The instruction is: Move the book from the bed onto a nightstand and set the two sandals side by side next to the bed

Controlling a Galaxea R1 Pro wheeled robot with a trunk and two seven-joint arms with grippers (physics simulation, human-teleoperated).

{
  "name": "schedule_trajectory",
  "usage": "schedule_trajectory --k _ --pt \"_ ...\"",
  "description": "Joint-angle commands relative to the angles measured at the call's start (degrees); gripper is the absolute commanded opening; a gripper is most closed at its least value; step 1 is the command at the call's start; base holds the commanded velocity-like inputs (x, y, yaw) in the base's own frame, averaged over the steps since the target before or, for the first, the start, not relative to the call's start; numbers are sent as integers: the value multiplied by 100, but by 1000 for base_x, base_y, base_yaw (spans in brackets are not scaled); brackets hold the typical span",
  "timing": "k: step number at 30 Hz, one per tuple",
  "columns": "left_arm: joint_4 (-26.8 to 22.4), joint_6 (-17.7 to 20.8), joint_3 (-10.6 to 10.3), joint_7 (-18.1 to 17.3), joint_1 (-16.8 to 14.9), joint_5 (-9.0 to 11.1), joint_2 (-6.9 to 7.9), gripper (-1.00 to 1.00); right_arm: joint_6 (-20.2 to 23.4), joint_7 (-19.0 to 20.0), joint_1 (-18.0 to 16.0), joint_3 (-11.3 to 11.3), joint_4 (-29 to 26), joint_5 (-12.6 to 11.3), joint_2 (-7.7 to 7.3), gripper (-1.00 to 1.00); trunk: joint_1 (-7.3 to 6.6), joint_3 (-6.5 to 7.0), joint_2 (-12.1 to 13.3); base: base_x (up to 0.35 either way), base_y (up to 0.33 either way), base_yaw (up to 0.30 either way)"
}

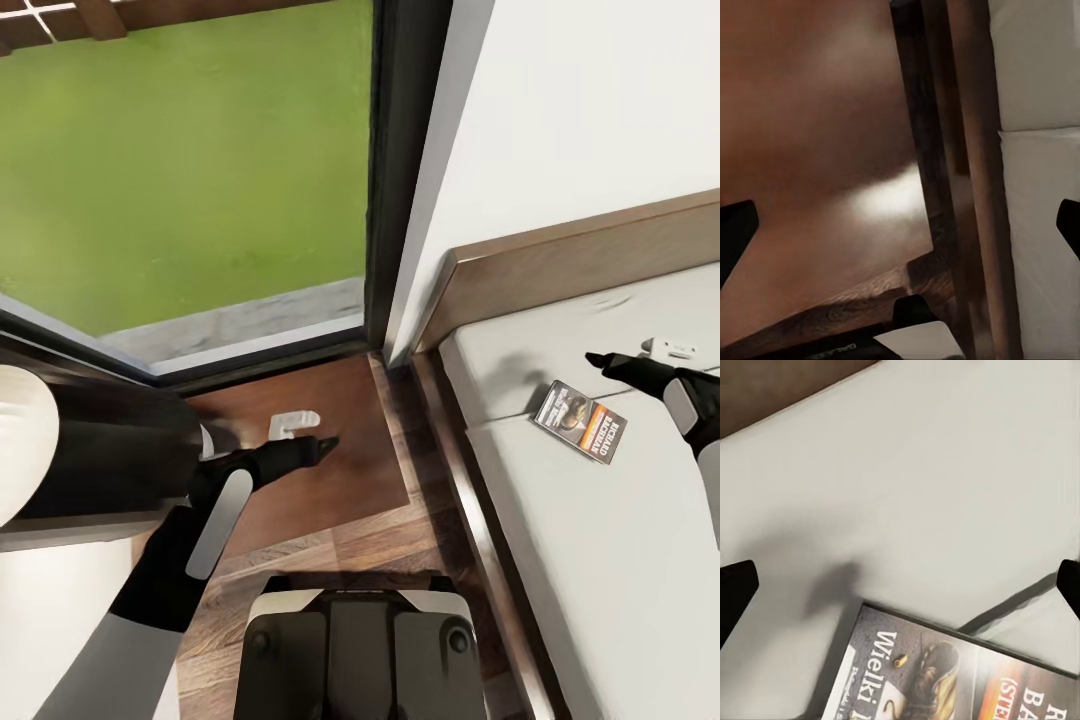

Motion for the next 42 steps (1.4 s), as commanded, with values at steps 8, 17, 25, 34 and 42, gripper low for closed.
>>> schedule_trajectory --k 8,17,25,34,42 --pt "-24 6 -26 55 26 47 -9 100 299 -1 -16 -35 -234 2 -11 100 4 -6 -9 0 0 0" --pt "-82 -23 -109 53 28 38 -12 100 588 -205 -209 2 -175 0 -25 100 4 -6 -9 0 0 0" --pt "-136 -30 -165 62 35 31 -20 100 1840 -721 -1105 111 56 -20 -25 100 4 -6 -9 0 0 0" --pt "-138 -61 -414 71 37 19 -5 100 1712 -616 -1279 104 61 -71 7 100 4 -8 -9 0 0 0" --pt "-138 -63 -421 71 37 19 -5 100 1278 -640 -1281 55 88 -95 10 100 4 -64 -9 0 0 0"
